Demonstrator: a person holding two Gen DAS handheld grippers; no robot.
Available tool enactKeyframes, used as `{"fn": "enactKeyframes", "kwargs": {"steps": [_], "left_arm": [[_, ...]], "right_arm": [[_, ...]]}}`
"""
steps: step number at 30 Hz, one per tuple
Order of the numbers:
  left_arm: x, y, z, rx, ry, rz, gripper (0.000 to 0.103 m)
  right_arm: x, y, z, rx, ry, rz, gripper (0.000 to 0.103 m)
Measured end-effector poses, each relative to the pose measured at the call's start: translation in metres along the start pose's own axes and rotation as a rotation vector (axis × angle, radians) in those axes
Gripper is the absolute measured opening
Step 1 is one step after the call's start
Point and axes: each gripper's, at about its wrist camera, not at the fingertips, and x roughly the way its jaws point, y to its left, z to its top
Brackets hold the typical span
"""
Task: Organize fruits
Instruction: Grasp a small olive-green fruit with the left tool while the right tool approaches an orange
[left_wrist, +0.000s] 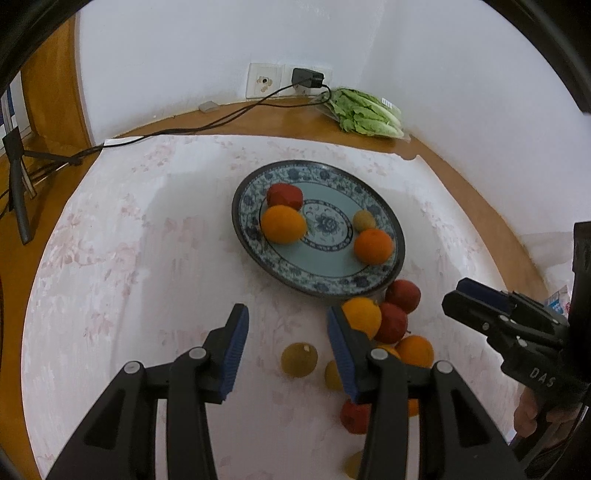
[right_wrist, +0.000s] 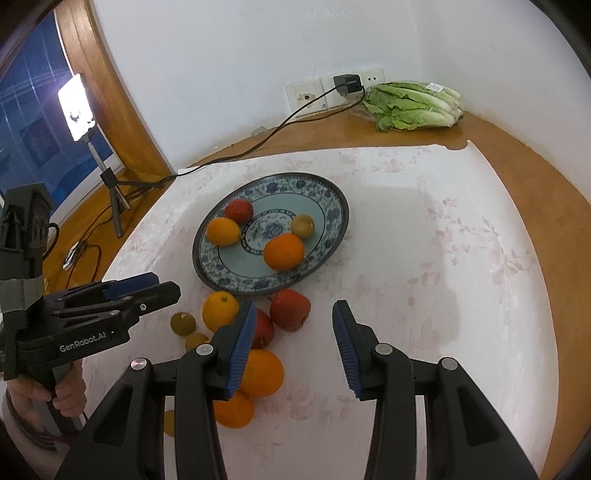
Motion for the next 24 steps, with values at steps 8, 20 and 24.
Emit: {"fn": "enactKeyframes", "kwargs": {"steps": [8, 20, 24], "left_arm": [[0.006, 0.0, -0.009, 0.001, 0.027, 0.005, 0.046], [0.013, -0.001, -0.018, 0.006, 0.051, 0.0, 0.046], [0.013, -0.002, -0.019, 0.008, 0.05, 0.001, 0.046]], "right_arm": [[-0.002, 0.003, -0.011, 0.004, 0.022, 0.008, 0.044], [-0.001, 0.01, -0.025, 0.008, 0.049, 0.035, 0.044], [0.002, 0.011, -0.028, 0.006, 0.062, 0.037, 0.044]]}}
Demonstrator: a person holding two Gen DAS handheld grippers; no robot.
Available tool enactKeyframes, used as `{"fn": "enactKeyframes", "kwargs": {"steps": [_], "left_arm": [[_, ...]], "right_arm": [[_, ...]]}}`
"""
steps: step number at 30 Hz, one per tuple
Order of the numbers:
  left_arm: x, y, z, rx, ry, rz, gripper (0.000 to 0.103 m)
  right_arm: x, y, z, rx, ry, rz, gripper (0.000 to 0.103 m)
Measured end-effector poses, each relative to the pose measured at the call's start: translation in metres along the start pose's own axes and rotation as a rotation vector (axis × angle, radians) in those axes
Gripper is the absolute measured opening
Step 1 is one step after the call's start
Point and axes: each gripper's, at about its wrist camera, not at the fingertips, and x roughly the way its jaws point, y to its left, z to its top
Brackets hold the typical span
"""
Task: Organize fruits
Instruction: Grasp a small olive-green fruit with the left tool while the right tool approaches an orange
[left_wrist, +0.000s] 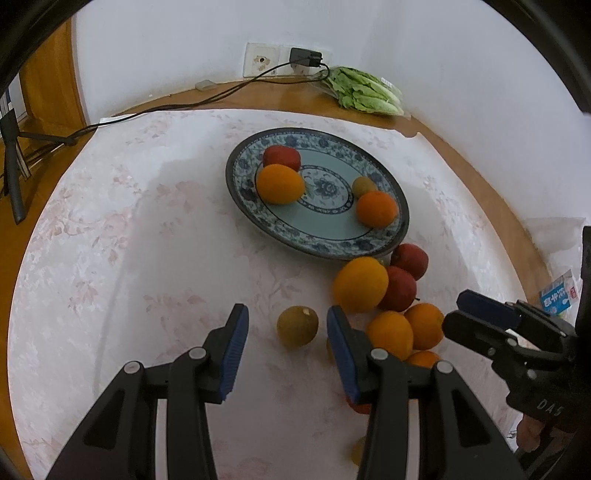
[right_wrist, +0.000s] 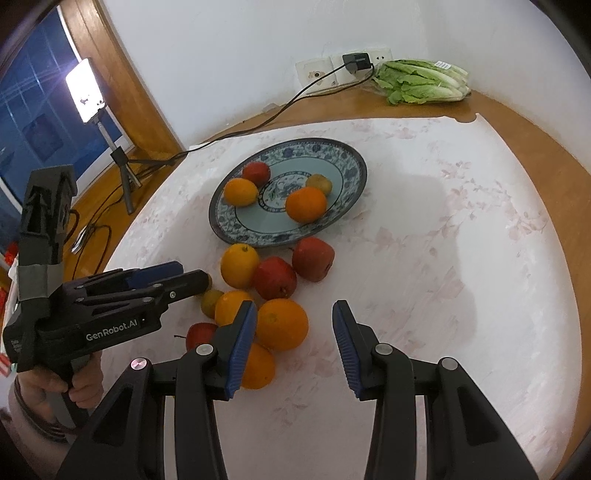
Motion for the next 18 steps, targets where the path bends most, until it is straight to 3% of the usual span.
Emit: {"fn": "enactKeyframes", "kwargs": {"steps": [18], "left_arm": [[0.006, -0.001, -0.005, 0.0, 0.003, -0.034, 0.027]], "right_arm": [[0.014, 0.001, -0.006, 0.007, 0.042, 0.024, 0.044]]}}
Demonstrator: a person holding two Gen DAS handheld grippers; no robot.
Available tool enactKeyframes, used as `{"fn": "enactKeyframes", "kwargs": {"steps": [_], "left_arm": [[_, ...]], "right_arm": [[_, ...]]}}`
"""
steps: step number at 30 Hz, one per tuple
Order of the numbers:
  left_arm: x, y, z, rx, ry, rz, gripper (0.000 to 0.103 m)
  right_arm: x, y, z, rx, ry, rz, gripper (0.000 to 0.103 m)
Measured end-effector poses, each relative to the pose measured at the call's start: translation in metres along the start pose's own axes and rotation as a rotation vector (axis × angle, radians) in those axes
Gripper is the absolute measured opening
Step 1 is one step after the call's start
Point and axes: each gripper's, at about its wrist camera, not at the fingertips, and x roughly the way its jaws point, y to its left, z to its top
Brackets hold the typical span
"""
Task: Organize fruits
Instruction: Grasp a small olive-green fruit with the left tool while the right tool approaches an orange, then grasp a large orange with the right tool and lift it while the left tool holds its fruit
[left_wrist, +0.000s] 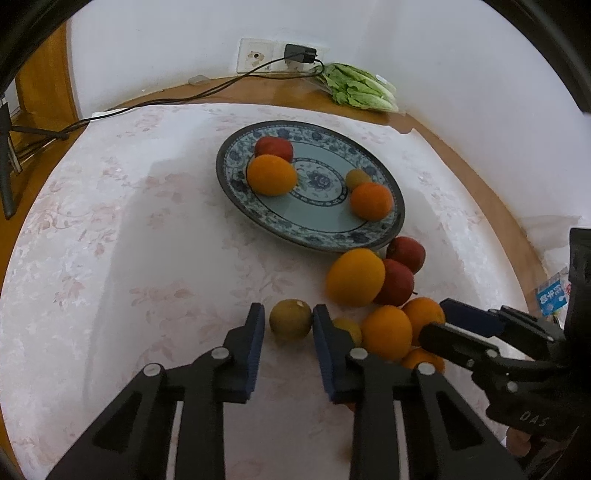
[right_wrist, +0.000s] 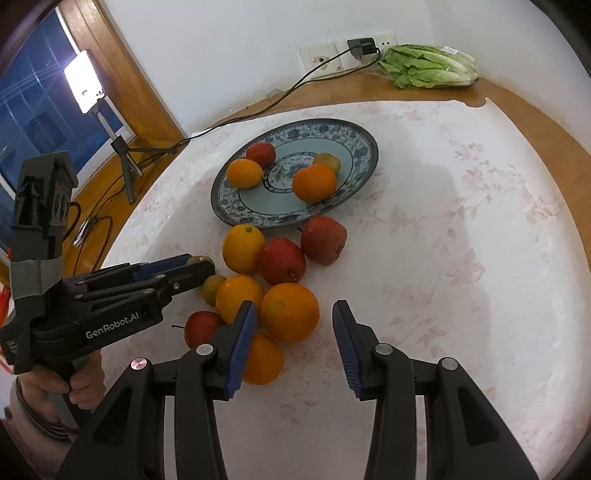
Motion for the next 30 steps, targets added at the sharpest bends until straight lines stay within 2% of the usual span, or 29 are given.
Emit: {"fn": "enactKeyframes", "kwargs": {"steps": [15, 18, 30], "left_arm": [[0.001, 0.001, 0.001, -0.005, -0.002, -0.016, 0.025], [-0.001, 0.001, 0.001, -0.009, -0.005, -0.018, 0.025], [-0.012, 0.003, 0.004, -0.022, -0.032, -0.014, 0.025]], "right_arm": [[0.005, -0.003, -0.002, 0.015, -0.003, 0.023, 0.044], [0.005, -0.003, -0.002, 0.011, -0.008, 0.035, 0.037], [-0.003, -0.001, 0.0, 0.004, -0.035, 0.028, 0.036]]}}
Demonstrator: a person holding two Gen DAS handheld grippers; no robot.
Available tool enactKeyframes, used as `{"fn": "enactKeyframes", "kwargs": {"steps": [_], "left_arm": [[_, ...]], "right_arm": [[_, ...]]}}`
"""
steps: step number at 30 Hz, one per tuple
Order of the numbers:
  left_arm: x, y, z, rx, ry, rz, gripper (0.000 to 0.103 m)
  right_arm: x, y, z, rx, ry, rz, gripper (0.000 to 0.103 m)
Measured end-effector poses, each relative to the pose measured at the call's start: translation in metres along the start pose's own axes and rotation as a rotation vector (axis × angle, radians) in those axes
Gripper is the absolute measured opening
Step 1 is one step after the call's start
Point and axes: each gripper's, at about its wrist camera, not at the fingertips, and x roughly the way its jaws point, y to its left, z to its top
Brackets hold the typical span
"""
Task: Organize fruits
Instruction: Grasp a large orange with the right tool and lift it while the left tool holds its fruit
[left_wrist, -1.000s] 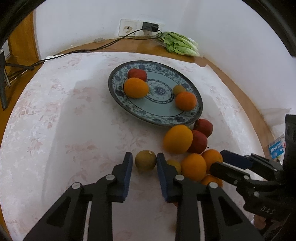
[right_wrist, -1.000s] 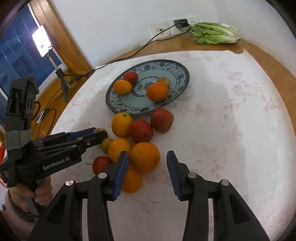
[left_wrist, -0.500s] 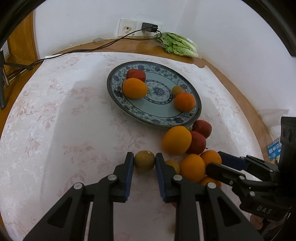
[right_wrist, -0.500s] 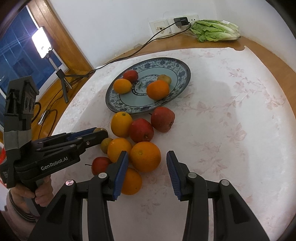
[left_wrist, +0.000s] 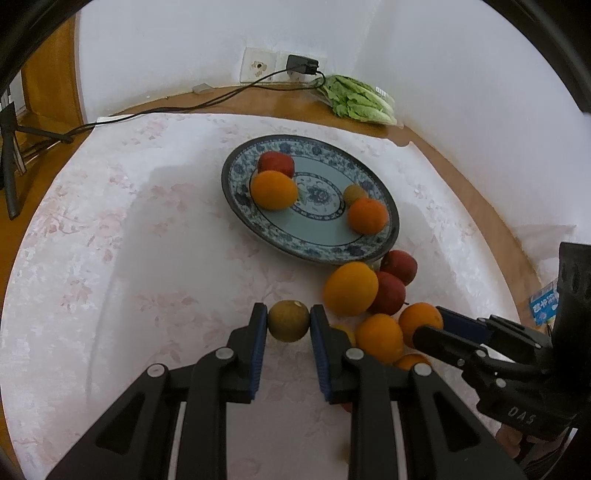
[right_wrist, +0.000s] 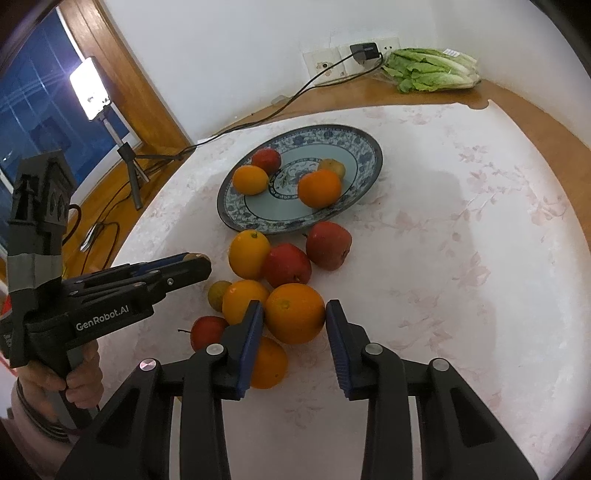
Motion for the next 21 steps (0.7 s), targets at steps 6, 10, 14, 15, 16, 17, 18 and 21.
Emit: {"fn": "enactKeyframes", "kwargs": {"steps": [6, 10, 14, 15, 16, 17, 18, 21], "left_arm": [[-0.003, 0.0, 0.001, -0.006, -0.009, 0.001, 0.025], [-0.006, -0.001, 0.002, -0.003, -0.019, 0.003, 0.025], [-0.009, -0.003, 0.007, 0.003, -0.031, 0.006, 0.025], [-0.01, -0.004, 0.008, 0.006, -0.033, 0.007, 0.025], [-0.01, -0.005, 0.01, 0.009, -0.036, 0.009, 0.025], [-0.01, -0.006, 0.011, 0.012, -0.04, 0.01, 0.025], [-0.01, -0.006, 0.013, 0.015, -0.042, 0.012, 0.025], [-0.009, -0.009, 0.019, 0.021, -0.049, 0.016, 0.025]], "right_arm": [[-0.006, -0.001, 0.001, 0.002, -0.018, -0.006, 0.036], [-0.009, -0.002, 0.002, 0.003, -0.026, -0.006, 0.036], [-0.012, -0.002, 0.004, -0.002, -0.035, -0.008, 0.036], [-0.013, -0.001, 0.005, -0.005, -0.037, -0.008, 0.035], [-0.014, -0.002, 0.006, -0.007, -0.04, -0.01, 0.035], [-0.015, -0.002, 0.007, -0.009, -0.042, -0.011, 0.036], [-0.015, -0.002, 0.008, -0.011, -0.044, -0.012, 0.036], [-0.018, -0.002, 0.012, -0.02, -0.05, -0.019, 0.035]]}}
